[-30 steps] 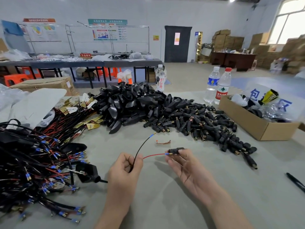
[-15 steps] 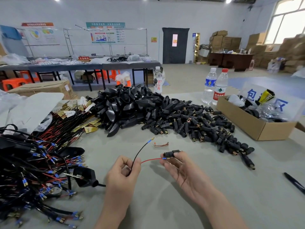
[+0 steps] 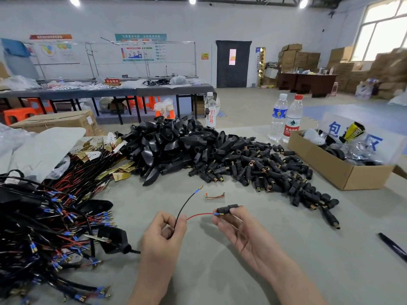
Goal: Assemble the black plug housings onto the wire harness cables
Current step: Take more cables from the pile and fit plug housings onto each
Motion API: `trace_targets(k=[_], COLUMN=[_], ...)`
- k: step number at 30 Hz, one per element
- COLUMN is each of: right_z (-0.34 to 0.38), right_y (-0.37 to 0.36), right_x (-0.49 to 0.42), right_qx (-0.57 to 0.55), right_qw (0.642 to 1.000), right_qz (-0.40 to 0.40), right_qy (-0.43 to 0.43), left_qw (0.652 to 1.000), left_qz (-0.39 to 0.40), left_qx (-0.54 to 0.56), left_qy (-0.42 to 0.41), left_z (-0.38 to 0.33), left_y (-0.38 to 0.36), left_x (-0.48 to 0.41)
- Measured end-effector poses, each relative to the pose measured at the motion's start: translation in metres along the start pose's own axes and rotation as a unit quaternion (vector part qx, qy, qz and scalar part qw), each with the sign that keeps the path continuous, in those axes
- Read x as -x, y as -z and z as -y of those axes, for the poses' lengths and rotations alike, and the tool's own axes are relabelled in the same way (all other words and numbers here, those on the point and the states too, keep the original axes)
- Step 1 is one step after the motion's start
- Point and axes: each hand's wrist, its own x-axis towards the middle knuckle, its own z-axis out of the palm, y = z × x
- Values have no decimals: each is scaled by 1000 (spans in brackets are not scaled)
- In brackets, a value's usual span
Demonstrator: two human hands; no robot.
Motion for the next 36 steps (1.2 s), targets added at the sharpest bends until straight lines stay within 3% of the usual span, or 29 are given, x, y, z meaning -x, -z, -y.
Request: trace_targets(k=[16,36], right_z=[-4,-1], right_y=[3,4], right_x=[-1,-2], right_qx=[53,31], right_qw=[998,999], right_qz=[21,8], right_qy=[-4,14], left_qw=[999,999], left_qz=[-21,-21], left_qx=[38,36], left_qy=[22,18], left_z=[-2,-2], left_y=[3,2], left_x=[-4,-3])
